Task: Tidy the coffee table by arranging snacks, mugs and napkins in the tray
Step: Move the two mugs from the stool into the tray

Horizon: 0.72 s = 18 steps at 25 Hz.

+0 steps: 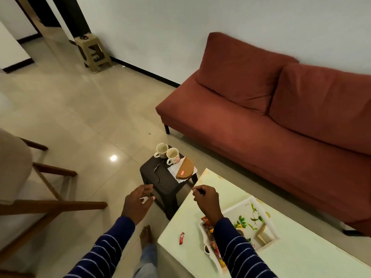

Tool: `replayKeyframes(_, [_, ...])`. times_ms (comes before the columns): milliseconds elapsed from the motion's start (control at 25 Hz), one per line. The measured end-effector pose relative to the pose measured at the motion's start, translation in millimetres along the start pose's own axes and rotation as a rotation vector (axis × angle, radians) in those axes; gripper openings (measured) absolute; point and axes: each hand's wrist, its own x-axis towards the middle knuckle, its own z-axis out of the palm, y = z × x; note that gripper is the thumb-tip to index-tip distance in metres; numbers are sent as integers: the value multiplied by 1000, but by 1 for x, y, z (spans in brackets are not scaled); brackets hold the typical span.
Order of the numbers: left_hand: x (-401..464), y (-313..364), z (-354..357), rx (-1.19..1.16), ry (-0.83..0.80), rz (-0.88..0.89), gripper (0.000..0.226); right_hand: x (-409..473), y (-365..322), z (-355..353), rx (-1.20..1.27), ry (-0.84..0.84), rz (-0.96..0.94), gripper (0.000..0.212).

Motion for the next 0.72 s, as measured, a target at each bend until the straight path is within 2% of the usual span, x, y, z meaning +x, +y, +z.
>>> replayKeyframes(120, [75, -29, -14, 101, -36, 74, 34, 50, -8, 47, -31, -37, 54, 10])
replayKeyframes(200, [135, -52, -21, 171, -115, 115, 36, 88, -11, 86, -47, -38, 116, 12])
replayKeyframes(320, [229, -78, -13, 347, -303, 180, 44, 150, -11, 138, -33, -31, 240, 14])
replayKeyframes(440, [322, -92, 11, 500, -521, 210, 64, 206, 1, 182, -21, 10, 305, 17])
replayKeyframes(600, [441, -103, 66, 883, -567, 615, 86, 276, 34, 235, 52, 95, 424, 25])
replayKeyframes(720, [499, -110, 106, 1177, -616, 761, 105, 314, 62, 271, 162, 103, 512, 37])
